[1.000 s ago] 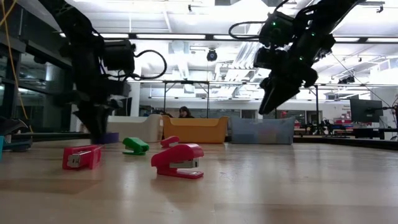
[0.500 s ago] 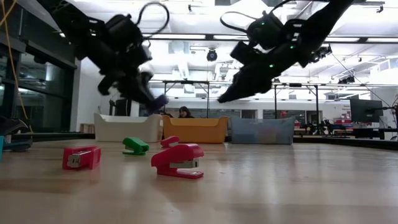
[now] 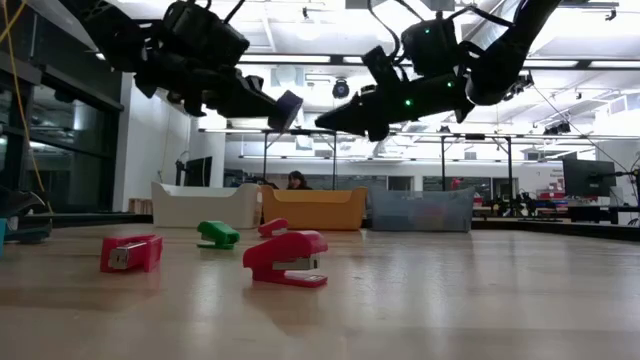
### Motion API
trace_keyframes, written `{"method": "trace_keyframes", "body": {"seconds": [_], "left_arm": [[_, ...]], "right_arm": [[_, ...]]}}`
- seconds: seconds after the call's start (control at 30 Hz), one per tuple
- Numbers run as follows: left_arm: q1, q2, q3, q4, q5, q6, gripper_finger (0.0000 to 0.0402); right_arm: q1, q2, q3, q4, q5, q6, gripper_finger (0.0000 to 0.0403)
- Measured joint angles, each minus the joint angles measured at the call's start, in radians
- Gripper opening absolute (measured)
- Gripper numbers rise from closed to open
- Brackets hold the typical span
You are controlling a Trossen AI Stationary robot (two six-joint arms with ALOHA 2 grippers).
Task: Pick and place Stapler, Stapler remover, tape
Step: Put the purple tape into the gray bin
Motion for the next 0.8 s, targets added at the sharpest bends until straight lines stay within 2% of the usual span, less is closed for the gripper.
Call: {"method": "trace_keyframes", "body": {"seconds": [0.2,0.3,0.63,0.8], "left_arm": [[0.000,0.000,0.000,0.028,0.042,-0.016,0.0033],[0.000,0.000,0.000,0.028,0.043,-0.016,0.0033],[0.000,0.000,0.000,0.045,0.052,-0.013,0.0033],[0.000,0.000,0.000,0.046,0.063,-0.013,0.0033]], "right_arm": [[0.000,0.000,0.000,0.072,-0.023,-0.057,0.0169],[0.000,0.000,0.000,0.092,-0.067,-0.073,0.0169],[0.000,0.000,0.000,0.134,-0.115,-0.104,0.0169],[0.000,0.047,0.030,0.148,-0.118,-0.104,0.0169]]}}
